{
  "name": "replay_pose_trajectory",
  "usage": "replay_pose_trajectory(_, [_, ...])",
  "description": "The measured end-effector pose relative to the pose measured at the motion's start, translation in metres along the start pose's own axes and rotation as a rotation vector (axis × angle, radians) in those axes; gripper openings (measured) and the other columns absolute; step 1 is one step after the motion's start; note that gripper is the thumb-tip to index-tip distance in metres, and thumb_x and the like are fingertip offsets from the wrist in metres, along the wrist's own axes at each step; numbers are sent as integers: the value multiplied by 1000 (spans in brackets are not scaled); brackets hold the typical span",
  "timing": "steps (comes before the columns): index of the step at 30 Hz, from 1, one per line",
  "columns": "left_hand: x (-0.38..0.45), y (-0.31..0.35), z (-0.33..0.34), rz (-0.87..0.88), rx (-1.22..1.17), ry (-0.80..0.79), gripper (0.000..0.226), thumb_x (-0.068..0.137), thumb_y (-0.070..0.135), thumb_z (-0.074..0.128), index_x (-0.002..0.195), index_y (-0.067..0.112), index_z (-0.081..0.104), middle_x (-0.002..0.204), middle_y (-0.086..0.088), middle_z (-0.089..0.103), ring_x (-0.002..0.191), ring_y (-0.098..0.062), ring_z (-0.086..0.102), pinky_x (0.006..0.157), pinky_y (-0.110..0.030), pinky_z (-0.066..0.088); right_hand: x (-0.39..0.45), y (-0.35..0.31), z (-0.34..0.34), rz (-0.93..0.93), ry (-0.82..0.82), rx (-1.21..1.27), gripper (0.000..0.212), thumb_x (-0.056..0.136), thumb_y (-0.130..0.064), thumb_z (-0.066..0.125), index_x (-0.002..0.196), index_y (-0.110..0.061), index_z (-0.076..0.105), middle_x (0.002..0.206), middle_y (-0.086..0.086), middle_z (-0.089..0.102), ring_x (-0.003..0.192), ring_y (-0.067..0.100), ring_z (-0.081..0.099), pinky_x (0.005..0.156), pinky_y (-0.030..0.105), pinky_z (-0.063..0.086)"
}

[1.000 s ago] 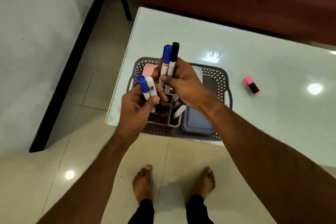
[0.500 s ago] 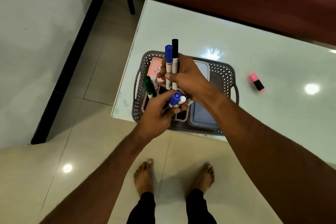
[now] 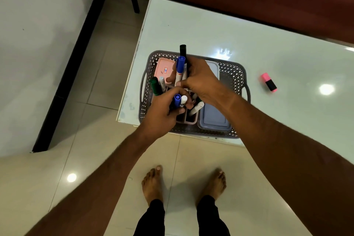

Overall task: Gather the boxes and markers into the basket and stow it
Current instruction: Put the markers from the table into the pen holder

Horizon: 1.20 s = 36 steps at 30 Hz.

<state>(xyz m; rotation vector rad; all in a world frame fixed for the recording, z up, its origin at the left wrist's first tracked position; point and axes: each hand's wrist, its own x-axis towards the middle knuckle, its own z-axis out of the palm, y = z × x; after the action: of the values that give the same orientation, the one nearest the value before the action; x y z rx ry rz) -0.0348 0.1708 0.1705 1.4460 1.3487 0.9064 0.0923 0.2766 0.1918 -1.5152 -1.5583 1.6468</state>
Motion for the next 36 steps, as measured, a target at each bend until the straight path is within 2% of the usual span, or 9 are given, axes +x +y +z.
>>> replay_pose_trajectory(6, [-2,-1,5,13,24,-36,32,82,-22,63,99,5,65,96,6,71,100,-7,68,90,-12,53,2,1,3,21,-19,-31,47,67,30,59,83,-13,63,87,8,74,96,29,78,88,54,63])
replay_pose_trajectory(8, [-2,-3,2,50,56,-18,35,80,-26,60,97,4,65,96,1,70,100,-11,68,87,-19,56,2,2,5,-3,-27,-62,50,64,32,50,80,-13,64,82,9,73,92,32,77,83,51,64])
replay_pose_trajectory(11, [-1,-6,-3,109,103,-9,38,77,-31,52,95,1,63,95,-7,69,96,-16,66,80,-31,58,1,3,6,-14,-51,-83,53,64,34,47,89,-8,66,82,11,73,80,19,73,71,34,63])
replay_pose_trajectory(15, [0,-12,-3,134,205,-15,36,78,-25,59,100,3,68,101,-5,71,99,-16,67,86,-29,57,2,3,5,-2,-70,-118,55,69,33,49,97,-11,67,84,8,75,81,16,73,73,31,63])
replay_pose_trajectory(22, [-1,-9,-7,159,203,43,36,75,-7,82,107,2,71,110,-5,73,105,-1,60,93,-3,45,2,-2,-1,-5,-83,1,55,72,29,63,113,-8,68,109,20,76,104,27,74,81,34,64])
replay_pose_trajectory(24, [-3,-6,-10,155,161,117,34,77,-6,82,107,4,71,111,-3,72,105,-2,63,95,-6,47,1,-4,-8,-19,-78,97,55,71,27,71,114,-8,68,112,22,76,110,35,72,91,39,63])
replay_pose_trajectory(26, [-6,-4,-12,129,81,167,33,80,-8,78,109,6,71,111,-2,72,108,-7,68,99,-18,53,0,-7,-14,-39,-60,181,53,73,25,72,118,-2,67,113,26,74,112,39,71,91,40,63])
replay_pose_trajectory(31, [-7,8,-8,99,-12,213,26,87,-10,71,111,2,70,112,-6,73,112,-15,70,101,-36,58,-6,-7,-40,-114,131,405,33,88,15,66,119,3,65,105,24,76,100,38,76,96,46,61])
replay_pose_trajectory(36, [12,24,0,124,-18,325,20,91,-8,66,110,0,70,108,-10,74,104,-21,71,94,-40,61,-15,4,-86,-121,470,482,23,90,10,62,111,0,67,93,18,77,75,28,72,78,40,62])
